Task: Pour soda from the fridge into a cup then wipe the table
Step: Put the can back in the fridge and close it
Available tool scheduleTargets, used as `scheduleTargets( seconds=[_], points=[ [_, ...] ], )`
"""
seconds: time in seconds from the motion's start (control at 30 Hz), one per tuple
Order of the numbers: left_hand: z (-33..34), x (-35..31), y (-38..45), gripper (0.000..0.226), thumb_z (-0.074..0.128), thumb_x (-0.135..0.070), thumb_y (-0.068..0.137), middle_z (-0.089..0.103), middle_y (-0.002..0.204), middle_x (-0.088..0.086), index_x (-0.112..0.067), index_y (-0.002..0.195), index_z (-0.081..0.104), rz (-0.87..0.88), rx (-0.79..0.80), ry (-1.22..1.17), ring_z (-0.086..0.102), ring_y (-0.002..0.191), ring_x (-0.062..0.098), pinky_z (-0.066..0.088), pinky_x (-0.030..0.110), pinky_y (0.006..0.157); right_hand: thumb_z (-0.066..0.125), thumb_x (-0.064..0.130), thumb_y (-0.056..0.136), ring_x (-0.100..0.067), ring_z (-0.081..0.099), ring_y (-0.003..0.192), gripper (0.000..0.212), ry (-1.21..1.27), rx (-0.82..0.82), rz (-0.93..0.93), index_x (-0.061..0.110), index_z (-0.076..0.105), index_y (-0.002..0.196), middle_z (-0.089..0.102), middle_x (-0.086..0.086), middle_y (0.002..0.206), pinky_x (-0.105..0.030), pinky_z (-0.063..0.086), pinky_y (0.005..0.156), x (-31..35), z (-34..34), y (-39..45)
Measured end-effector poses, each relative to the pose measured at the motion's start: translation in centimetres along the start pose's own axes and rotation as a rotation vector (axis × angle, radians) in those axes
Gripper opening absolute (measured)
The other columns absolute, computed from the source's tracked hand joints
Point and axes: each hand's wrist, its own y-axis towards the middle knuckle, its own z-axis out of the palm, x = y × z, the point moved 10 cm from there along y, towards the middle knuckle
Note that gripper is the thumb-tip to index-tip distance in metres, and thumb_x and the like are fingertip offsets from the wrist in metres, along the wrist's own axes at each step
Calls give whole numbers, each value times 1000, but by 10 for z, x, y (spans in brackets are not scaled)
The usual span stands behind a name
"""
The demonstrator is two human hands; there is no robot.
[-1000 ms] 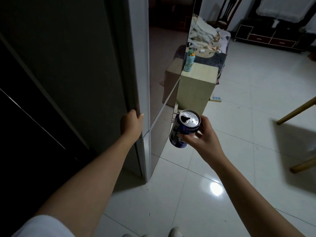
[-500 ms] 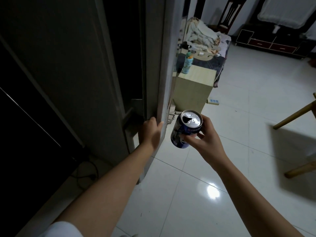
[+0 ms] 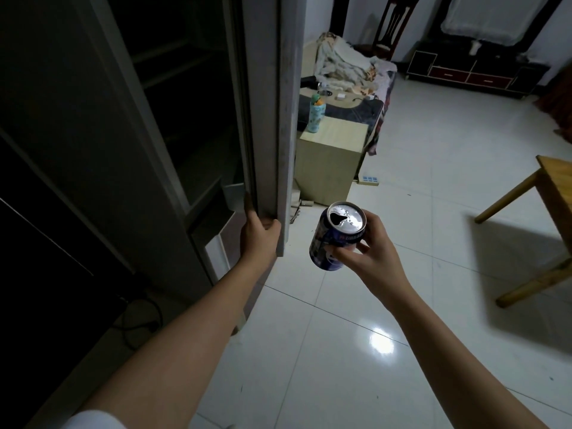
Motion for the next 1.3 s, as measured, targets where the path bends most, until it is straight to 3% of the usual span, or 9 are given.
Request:
scheduleTargets(
  seconds=[0.17,0.3,0.43,0.57,0.87,0.97,1.1,1.3],
  points=[
    [3,-1,2,69,52,-9,90,56,118,7,-22,148,17,7,-43,51,52,107,18,38,24,82,74,2,71,-10,53,110,60,25,0,-13,29,45,117,56,17,111,-23,44,94,-4,-13,-3],
    [2,0,4,66,54,-8,87,37,140,10,-23,145,27,29,-91,128,45,124,26,40,29,92,74,3,71,-10,53,109,61,28,10,-20,27,44,118,55,18,110,-23,44,93,-8,-23,-3],
    [9,-4,0,59,54,-6,87,39,139,8,-19,141,35,46,-89,146,43,125,25,37,26,92,74,3,72,-8,53,108,61,25,26,-31,28,43,119,55,19,110,-21,44,91,-11,-32,-2],
    [27,-10,-5,67,51,-1,87,41,142,5,-24,146,26,55,-41,84,41,129,23,35,27,96,73,3,72,2,53,105,61,32,18,-34,29,43,118,54,22,107,-15,44,88,-15,-45,-2],
    [86,-36,-19,68,48,3,88,35,147,2,-25,146,25,128,56,59,41,130,22,35,20,92,73,1,72,2,53,105,60,29,-33,-13,33,44,115,54,24,107,-14,44,87,-37,-89,-6],
    [116,-46,-20,68,48,1,88,31,149,3,-21,147,22,156,92,107,38,132,22,34,20,96,73,1,71,8,52,102,61,21,-74,6,36,45,112,55,26,105,-11,46,85,-48,-108,-5],
    [159,-61,-19,68,49,-6,88,22,152,9,-14,147,18,203,123,207,36,133,27,38,30,101,74,3,70,9,54,100,60,16,-136,44,29,46,116,57,24,105,-10,46,83,-64,-135,0],
    [220,-84,-14,68,46,-5,87,17,154,7,-13,148,17,308,163,271,29,137,25,32,28,103,74,3,70,7,55,99,60,10,-249,94,26,47,118,57,22,106,-11,46,81,-89,-185,20]
  ],
)
